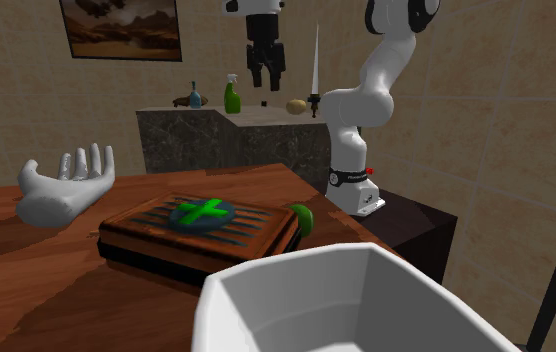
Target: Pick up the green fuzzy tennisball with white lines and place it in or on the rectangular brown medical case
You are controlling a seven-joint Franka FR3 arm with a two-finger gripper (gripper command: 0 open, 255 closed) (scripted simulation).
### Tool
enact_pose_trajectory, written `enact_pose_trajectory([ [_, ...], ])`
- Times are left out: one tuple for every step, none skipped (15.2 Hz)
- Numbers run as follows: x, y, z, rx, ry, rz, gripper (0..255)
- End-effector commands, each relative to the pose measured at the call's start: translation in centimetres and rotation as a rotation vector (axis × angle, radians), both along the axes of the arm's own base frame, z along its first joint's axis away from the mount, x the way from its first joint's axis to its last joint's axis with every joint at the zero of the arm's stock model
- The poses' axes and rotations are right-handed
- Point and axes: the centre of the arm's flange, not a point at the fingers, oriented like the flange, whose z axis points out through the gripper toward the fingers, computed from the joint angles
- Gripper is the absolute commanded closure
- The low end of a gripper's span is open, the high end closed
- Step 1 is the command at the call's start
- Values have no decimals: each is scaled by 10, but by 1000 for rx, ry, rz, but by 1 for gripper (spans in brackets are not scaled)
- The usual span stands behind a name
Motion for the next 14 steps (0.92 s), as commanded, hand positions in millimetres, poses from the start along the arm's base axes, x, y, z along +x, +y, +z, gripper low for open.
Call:
enact_pose_trajectory([
  [0,0,0,0,0,0,0],
  [1,12,-8,-9,-1,-16,0],
  [1,24,-16,-18,-2,-31,0],
  [2,35,-24,-26,-3,-47,0],
  [3,47,-32,-35,-4,-62,0],
  [5,58,-40,-44,-6,-78,0],
  [6,70,-48,-53,-7,-93,0],
  [8,81,-57,-62,-8,-109,0],
  [10,92,-65,-70,-9,-124,0],
  [12,103,-74,-79,-10,-140,0],
  [14,114,-82,-88,-11,-155,0],
  [16,125,-91,-97,-12,-171,0],
  [19,136,-100,-106,-13,-186,0],
  [22,146,-109,-114,-14,-202,0],
])
